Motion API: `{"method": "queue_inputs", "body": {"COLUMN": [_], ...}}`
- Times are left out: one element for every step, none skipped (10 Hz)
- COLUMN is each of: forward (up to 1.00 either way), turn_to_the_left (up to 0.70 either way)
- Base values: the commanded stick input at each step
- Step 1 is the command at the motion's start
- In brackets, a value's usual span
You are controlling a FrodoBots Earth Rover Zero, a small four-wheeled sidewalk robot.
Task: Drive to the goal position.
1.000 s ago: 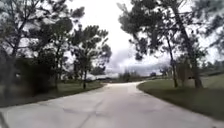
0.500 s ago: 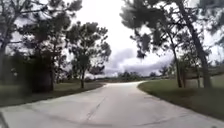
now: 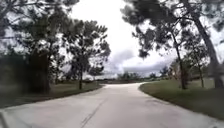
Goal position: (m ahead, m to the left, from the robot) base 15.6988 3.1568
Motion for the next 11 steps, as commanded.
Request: {"method": "queue_inputs", "body": {"forward": [0.85,0.85,0.85,0.85,0.85,0.85,0.85,0.85,0.85,0.85,0.85], "turn_to_the_left": [0.00,0.00,0.00,0.00,0.00,0.00,0.00,0.00,0.00,0.00,0.00]}}
